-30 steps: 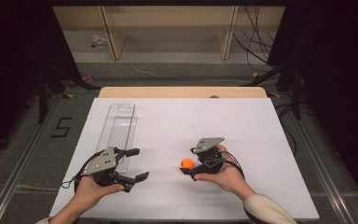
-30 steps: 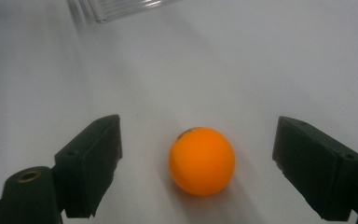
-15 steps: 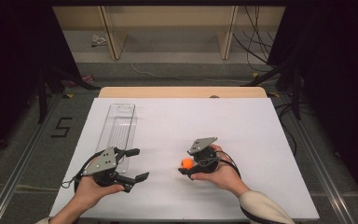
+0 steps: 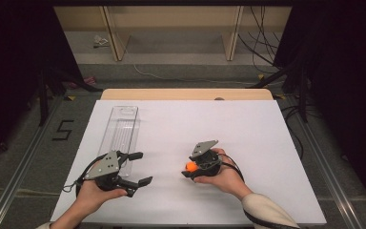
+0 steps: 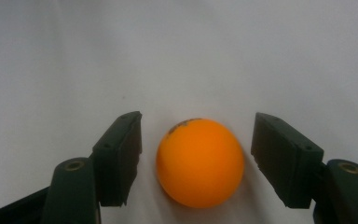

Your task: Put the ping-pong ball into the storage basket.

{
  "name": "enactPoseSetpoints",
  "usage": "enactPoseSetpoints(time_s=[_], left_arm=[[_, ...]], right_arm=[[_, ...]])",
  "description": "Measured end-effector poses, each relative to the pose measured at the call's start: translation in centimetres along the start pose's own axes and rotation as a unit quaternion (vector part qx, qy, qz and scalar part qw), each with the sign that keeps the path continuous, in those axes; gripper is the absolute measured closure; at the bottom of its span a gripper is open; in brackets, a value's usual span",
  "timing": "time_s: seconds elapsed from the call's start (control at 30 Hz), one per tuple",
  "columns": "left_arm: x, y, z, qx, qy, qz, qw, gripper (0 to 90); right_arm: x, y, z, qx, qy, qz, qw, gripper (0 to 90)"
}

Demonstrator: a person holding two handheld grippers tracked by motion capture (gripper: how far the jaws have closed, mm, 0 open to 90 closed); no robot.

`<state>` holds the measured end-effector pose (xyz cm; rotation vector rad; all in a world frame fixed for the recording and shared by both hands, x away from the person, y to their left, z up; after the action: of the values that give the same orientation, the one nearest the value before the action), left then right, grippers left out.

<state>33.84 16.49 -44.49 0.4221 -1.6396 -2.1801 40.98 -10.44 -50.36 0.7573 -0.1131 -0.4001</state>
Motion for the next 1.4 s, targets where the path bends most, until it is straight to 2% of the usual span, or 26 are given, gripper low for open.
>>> enactPoseSetpoints(time_s=[0.5,0.93,1.4], left_arm=[[0.00,0.01,0.00,0.000,0.000,-0.001,1.0000,15.8],[0.00,0.02,0.01,0.000,0.001,-0.002,1.0000,15.8],[0.02,0.03,0.02,0.000,-0.001,-0.003,1.0000,15.8]], right_arm=[[-0.02,0.04,-0.14,-0.009,0.004,0.007,0.9999,50.5],[-0.04,0.26,0.09,-0.005,0.002,0.009,0.9999,50.9],[-0.29,0.99,0.59,0.013,0.002,0.013,0.9998,51.1]])
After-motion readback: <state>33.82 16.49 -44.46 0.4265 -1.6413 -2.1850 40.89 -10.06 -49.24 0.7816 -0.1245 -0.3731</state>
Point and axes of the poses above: each handheld gripper's, and its own axes: z roughly backward along the jaws, y roughly out of its top, x roughly to its right, the point moved 3 cm from there along -z, roughly forward along the jaws, and after that the axes turned 2 degrees about y, right-handed, at the moved point
